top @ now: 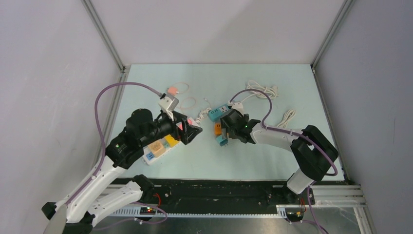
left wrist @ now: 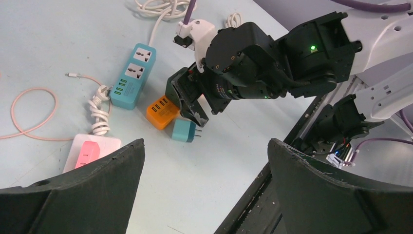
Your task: Insert the plug
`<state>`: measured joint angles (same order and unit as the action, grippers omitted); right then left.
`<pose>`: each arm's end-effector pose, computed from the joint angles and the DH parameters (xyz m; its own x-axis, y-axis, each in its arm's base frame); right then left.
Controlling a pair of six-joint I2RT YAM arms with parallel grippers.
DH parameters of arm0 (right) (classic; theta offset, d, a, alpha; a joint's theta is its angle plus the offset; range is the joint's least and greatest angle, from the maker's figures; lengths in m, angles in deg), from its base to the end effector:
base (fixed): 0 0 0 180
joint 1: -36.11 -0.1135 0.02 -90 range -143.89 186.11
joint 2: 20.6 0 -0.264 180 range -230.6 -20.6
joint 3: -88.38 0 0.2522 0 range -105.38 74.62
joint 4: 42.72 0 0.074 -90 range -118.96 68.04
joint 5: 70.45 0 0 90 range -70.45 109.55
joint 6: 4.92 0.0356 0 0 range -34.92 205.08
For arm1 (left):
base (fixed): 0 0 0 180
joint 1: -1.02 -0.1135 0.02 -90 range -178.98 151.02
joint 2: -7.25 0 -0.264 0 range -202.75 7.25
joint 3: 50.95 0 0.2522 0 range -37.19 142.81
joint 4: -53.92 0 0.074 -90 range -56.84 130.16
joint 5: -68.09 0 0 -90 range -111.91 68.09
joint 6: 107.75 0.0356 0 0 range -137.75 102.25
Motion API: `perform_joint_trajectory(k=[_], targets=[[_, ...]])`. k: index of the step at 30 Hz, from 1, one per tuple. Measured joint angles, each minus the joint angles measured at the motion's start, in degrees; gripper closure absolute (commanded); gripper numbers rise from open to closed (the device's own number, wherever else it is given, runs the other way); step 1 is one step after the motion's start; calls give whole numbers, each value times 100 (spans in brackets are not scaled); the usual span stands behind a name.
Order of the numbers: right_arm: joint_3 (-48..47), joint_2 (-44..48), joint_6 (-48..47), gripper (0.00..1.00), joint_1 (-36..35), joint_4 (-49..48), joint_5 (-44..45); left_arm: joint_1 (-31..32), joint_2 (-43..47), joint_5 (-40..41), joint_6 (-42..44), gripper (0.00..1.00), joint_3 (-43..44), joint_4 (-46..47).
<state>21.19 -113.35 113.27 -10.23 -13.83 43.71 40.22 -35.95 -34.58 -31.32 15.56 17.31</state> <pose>0.2329 0.2230 0.1817 -0.7293 -0.1399 -0.6698 -0.1716 0.9850 -0.0188 0.1229 -0.1103 0.3690 -0.3568 -0.0044 -0.9342 0.7184 0.6379 -0.2774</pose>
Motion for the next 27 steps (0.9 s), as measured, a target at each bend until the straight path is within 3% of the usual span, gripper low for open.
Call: perform_joint_trajectory(k=[3,8,13,19,27], targets=[[0,28,-61,16,33,114,-229,-2,-31,9,0,0,0,0],[-59,52,-214,3,35,201,-417,-15,-81,28,2,0,-15,0],[-251,136,-321,1,98,229,-518,-28,-79,46,2,0,-20,-2],[-577,168,-334,21,291,297,-597,-39,-76,52,2,0,-52,-4],[-1097,-146,-164,38,404,874,-697,-39,-46,59,2,0,-52,-2]])
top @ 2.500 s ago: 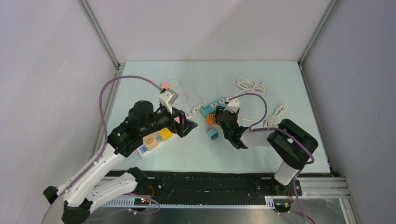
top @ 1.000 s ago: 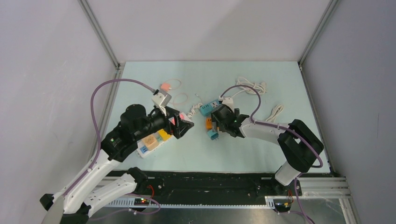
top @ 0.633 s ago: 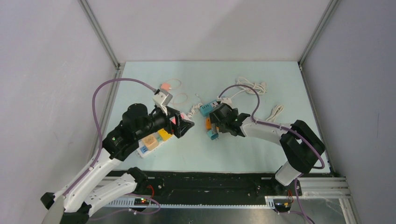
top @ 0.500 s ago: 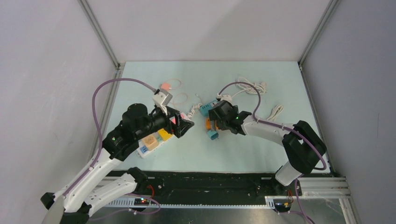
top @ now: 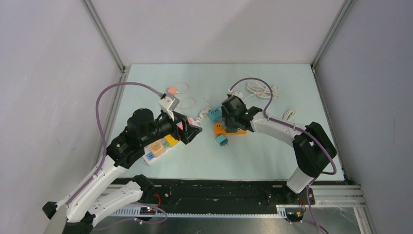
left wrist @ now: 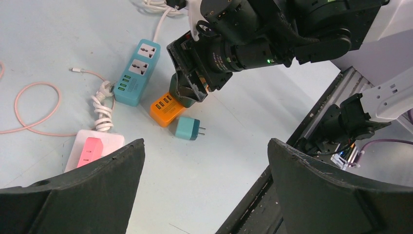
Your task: Insert the plug
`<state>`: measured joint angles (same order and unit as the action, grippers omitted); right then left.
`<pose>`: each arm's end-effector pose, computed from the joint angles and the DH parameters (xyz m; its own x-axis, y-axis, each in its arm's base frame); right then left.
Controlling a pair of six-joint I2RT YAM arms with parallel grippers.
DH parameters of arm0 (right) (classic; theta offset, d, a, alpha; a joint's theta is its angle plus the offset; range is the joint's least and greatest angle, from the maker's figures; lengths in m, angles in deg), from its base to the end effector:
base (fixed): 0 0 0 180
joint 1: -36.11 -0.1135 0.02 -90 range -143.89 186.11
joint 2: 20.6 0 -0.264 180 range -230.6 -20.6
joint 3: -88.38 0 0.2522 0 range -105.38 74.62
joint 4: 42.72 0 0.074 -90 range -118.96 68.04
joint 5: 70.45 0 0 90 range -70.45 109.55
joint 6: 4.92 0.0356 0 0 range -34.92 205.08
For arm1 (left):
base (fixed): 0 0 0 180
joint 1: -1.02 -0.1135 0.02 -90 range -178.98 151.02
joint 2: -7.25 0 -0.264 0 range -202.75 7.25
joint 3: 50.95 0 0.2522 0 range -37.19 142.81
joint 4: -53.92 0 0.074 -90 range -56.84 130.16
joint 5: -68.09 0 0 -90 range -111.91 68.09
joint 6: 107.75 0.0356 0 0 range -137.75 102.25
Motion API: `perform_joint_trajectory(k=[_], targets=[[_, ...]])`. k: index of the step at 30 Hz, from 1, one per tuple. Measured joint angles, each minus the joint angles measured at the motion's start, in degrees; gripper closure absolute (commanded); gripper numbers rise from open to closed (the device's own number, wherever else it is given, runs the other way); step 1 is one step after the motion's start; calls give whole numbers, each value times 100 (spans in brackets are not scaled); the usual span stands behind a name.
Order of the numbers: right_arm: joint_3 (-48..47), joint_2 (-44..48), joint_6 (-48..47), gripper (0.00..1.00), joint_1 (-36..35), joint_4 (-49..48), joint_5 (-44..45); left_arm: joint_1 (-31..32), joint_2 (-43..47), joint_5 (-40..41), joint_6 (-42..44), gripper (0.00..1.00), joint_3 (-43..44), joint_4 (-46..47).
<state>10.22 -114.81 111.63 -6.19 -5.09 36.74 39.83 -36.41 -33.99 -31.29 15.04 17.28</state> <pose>0.2628 0.2249 0.2200 -0.7626 -0.1166 -0.6363 -0.1930 0.9798 0.0517 0.1260 -0.1109 0.3647 -0.3677 0.0020 -0.9299 0.7044 0.6535 -0.2771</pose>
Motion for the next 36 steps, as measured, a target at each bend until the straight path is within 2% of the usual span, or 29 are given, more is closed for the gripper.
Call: perform_joint_trajectory(k=[4,7,12,19,29,36], targets=[[-79,-66,37,44,-7,85,11,-2,35,17,0,0,-31,4],[-133,-98,39,54,-7,149,15,-9,48,39,0,0,-72,0],[-308,-258,15,58,-59,267,109,-11,33,44,0,0,-79,0],[-417,-472,-28,62,-369,289,695,-11,37,81,0,0,-81,0],[664,-308,249,75,-522,-1381,1222,-20,118,133,2,0,-81,0],[673,-549,264,75,-540,-2031,1287,-22,118,140,2,0,-81,0]])
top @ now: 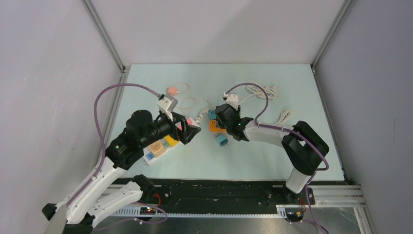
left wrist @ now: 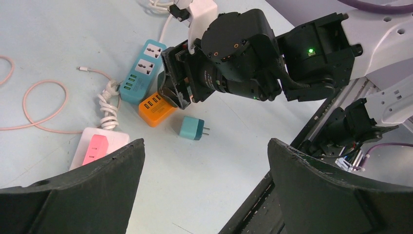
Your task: Insert the plug
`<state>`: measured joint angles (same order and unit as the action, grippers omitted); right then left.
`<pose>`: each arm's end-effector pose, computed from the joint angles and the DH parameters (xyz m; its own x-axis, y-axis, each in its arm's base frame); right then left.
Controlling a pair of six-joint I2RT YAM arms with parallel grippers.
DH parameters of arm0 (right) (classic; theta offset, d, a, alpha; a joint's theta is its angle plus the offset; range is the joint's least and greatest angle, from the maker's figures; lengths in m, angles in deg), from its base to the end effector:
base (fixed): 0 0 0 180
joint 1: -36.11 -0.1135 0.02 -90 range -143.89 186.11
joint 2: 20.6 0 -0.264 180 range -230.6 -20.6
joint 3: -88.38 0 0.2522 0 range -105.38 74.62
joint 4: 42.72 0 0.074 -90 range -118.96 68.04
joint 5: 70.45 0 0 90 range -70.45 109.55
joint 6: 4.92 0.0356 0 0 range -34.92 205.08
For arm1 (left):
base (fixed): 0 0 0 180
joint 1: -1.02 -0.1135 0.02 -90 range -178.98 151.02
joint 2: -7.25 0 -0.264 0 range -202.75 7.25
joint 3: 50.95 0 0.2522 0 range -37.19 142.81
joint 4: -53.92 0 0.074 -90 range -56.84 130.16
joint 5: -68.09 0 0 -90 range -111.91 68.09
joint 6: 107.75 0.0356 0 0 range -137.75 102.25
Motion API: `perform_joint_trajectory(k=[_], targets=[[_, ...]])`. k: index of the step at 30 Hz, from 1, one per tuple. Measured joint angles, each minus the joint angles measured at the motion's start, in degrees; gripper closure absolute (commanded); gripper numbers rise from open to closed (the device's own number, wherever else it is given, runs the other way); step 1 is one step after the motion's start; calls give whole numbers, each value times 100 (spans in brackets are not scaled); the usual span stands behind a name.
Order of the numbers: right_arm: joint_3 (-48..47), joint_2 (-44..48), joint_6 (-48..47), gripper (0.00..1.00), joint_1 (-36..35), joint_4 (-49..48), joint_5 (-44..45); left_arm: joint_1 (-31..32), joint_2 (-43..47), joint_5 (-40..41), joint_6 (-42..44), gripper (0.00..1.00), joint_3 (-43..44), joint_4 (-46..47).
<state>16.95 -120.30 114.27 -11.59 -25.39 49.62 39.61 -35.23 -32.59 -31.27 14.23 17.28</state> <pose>0.2554 0.2542 0.1794 -0.6169 -0.0508 -0.7854 -0.1183 0.9926 0.0287 0.1239 -0.1073 0.3629 -0.3592 -0.0072 -0.9332 0.6886 0.6729 -0.2703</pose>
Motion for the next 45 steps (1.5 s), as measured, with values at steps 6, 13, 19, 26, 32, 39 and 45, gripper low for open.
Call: perform_joint_trajectory(k=[6,13,19,26,32,39,45], targets=[[7,-13,-2,73,-24,-24,76,0,-44,0,0,0,0,0],[7,2,-15,72,37,2,98,0,-66,0,0,0,0,0],[9,85,190,72,142,125,-22,-11,-66,-2,0,0,0,0],[127,280,457,65,297,151,22,-15,-66,-2,0,0,0,0],[140,356,483,39,330,221,109,-15,-66,-2,0,0,0,0],[-11,186,310,23,256,979,-50,-15,-63,-2,0,0,0,0],[-339,166,173,14,243,1779,-74,-15,-42,-2,0,2,0,0]])
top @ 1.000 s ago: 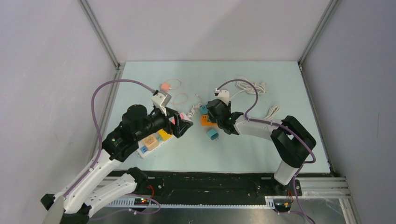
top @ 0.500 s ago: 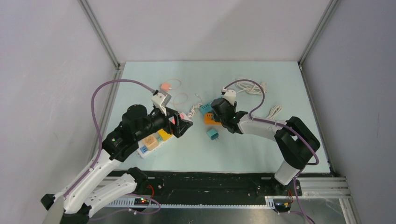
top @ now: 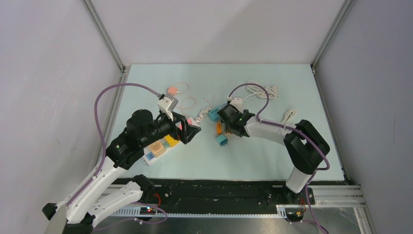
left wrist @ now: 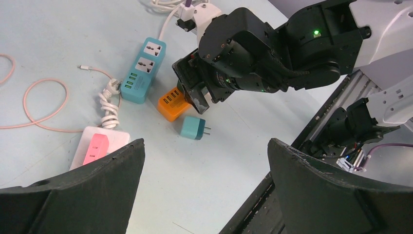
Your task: Insert the plug
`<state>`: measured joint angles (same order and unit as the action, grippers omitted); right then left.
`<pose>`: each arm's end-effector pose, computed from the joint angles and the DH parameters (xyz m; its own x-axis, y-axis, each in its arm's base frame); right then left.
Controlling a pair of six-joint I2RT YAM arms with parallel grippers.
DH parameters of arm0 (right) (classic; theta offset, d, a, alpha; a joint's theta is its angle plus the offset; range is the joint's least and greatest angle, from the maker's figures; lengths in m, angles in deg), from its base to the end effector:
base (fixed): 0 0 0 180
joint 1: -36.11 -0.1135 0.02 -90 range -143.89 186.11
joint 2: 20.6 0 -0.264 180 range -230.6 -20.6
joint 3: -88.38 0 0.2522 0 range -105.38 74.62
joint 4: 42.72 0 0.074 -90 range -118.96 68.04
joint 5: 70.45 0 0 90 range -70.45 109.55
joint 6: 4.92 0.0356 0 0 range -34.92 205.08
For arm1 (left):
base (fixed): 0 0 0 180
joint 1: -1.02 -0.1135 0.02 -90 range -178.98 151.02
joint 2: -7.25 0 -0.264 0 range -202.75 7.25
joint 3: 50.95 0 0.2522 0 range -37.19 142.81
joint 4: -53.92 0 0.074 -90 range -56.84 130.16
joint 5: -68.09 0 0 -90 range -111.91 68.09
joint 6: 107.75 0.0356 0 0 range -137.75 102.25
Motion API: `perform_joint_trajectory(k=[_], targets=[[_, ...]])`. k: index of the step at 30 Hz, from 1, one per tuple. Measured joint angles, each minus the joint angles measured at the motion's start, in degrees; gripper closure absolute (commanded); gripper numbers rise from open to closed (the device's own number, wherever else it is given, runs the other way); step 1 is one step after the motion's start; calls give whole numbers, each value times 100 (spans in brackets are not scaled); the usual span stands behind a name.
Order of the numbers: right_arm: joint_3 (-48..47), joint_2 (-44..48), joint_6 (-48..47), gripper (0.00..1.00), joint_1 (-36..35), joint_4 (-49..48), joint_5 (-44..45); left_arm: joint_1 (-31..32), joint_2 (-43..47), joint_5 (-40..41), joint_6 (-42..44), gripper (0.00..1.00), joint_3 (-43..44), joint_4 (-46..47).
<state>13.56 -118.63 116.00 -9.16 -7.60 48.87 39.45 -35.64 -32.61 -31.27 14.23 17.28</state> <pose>0.2544 0.2320 0.1861 -0.7392 -0.1096 -0.6646 -0.0684 0.9938 -0.0878 0.1255 -0.1081 0.3618 -0.3645 -0.0040 -0.9312 0.6854 0.6757 -0.2712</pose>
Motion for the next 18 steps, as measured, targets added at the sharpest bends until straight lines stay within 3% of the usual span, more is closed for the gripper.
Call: perform_joint_trajectory(k=[5,9,18], targets=[[-240,0,-186,12,-2,546,-48,0,74,0,0,2,0,0],[-380,17,-251,18,28,704,-245,0,153,0,0,2,-11,-4],[-424,177,-254,51,328,767,-1038,0,258,2,-2,2,-79,2]])
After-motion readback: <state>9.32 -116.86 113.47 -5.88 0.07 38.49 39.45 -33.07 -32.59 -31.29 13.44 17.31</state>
